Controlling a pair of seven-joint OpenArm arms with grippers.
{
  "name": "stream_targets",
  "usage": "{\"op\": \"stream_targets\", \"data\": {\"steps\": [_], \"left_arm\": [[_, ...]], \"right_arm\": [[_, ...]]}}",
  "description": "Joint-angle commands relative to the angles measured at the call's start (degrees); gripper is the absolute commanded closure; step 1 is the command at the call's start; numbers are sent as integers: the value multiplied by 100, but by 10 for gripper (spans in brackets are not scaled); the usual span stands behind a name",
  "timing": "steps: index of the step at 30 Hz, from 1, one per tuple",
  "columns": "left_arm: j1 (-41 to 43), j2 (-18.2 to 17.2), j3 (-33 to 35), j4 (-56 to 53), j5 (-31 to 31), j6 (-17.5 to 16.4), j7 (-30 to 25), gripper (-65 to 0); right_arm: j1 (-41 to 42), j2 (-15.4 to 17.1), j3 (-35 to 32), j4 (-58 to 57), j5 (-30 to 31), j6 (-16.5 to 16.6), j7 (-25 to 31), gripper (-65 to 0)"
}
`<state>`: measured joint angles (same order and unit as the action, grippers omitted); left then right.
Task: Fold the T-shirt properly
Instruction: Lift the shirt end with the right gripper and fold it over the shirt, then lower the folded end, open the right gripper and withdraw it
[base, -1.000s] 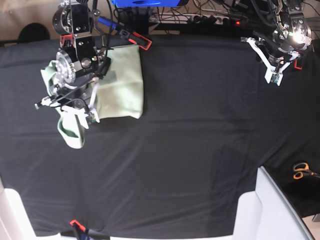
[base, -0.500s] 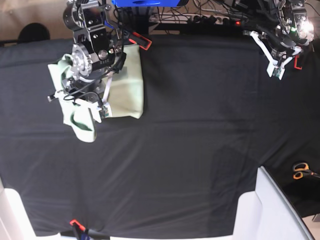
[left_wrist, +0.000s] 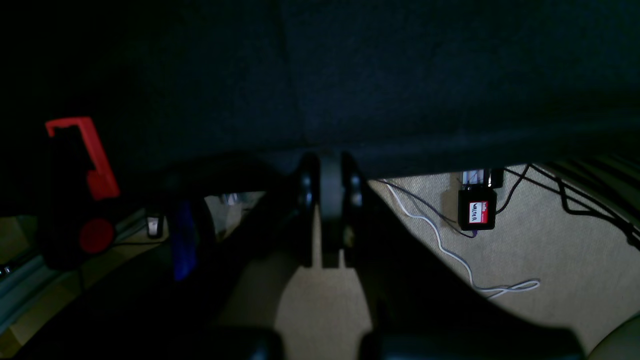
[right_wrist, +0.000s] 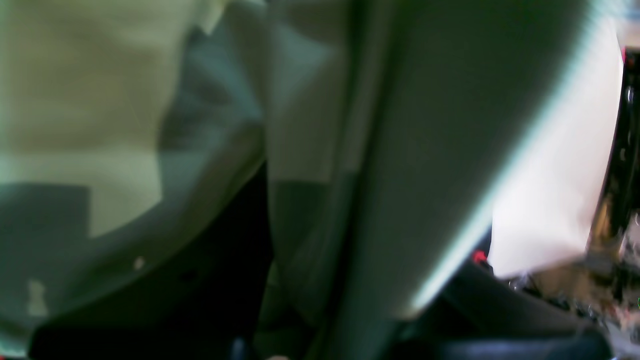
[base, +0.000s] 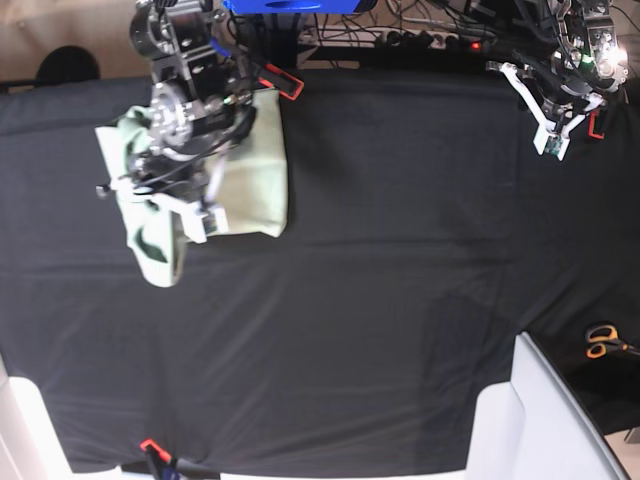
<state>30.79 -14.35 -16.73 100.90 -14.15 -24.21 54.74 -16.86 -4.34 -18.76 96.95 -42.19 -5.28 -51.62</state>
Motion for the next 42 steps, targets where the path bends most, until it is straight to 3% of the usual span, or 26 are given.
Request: {"op": "stream_targets", "data": {"steps": [1,7,42], "left_arm": [[20,-73,-37,103,-13,16,-45,0],[20,-73,-37,77,-13,16,-45,0],[12,-73,-37,68,-13,16,-54,0]], "right_arm": [[3,-45,-115,103,-57,-110,76,0],[-103,-54,-466,94,-57,-303,67,0],[-94,-89,-757,-213,-40,-312,76,0]]}}
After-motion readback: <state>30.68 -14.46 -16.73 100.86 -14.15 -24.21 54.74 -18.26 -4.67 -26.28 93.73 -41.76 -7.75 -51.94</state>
